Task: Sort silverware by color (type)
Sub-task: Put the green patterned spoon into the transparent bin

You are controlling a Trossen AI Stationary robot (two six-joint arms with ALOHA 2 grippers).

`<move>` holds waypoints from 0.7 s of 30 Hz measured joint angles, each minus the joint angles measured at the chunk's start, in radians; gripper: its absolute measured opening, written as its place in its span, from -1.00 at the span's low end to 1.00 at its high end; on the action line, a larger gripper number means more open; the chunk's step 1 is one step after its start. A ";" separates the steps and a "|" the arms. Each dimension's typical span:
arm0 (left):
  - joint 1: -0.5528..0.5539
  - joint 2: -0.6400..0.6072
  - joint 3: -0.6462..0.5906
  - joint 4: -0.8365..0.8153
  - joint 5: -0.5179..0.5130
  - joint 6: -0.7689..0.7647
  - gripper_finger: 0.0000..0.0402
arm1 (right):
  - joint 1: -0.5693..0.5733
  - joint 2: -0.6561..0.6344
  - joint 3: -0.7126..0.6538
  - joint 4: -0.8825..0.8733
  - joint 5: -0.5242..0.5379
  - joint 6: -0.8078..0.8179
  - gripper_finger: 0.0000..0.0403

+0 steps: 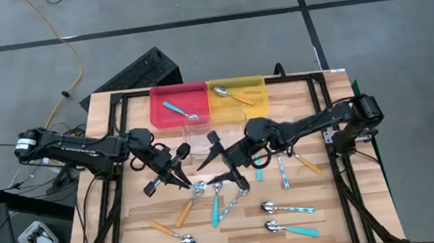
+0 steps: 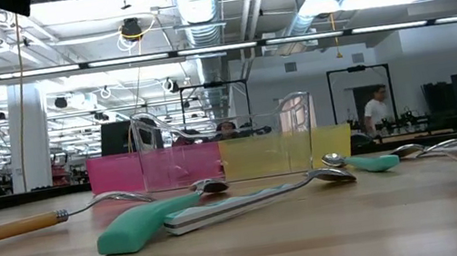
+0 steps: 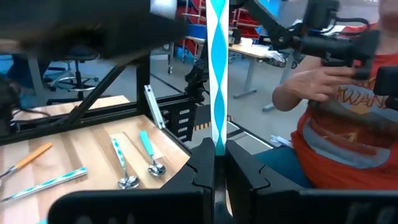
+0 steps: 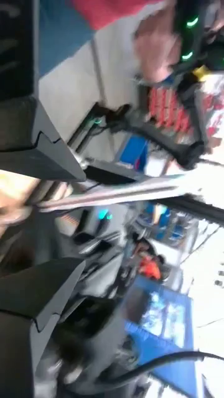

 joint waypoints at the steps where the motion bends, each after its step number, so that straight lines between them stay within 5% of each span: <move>1: 0.002 0.000 0.000 -0.006 0.000 0.000 -0.99 | 0.002 0.013 0.009 0.000 -0.002 0.001 0.17; 21: 0.046 0.000 0.000 -0.022 0.008 0.008 -0.99 | 0.037 0.043 0.071 -0.070 -0.044 0.001 0.17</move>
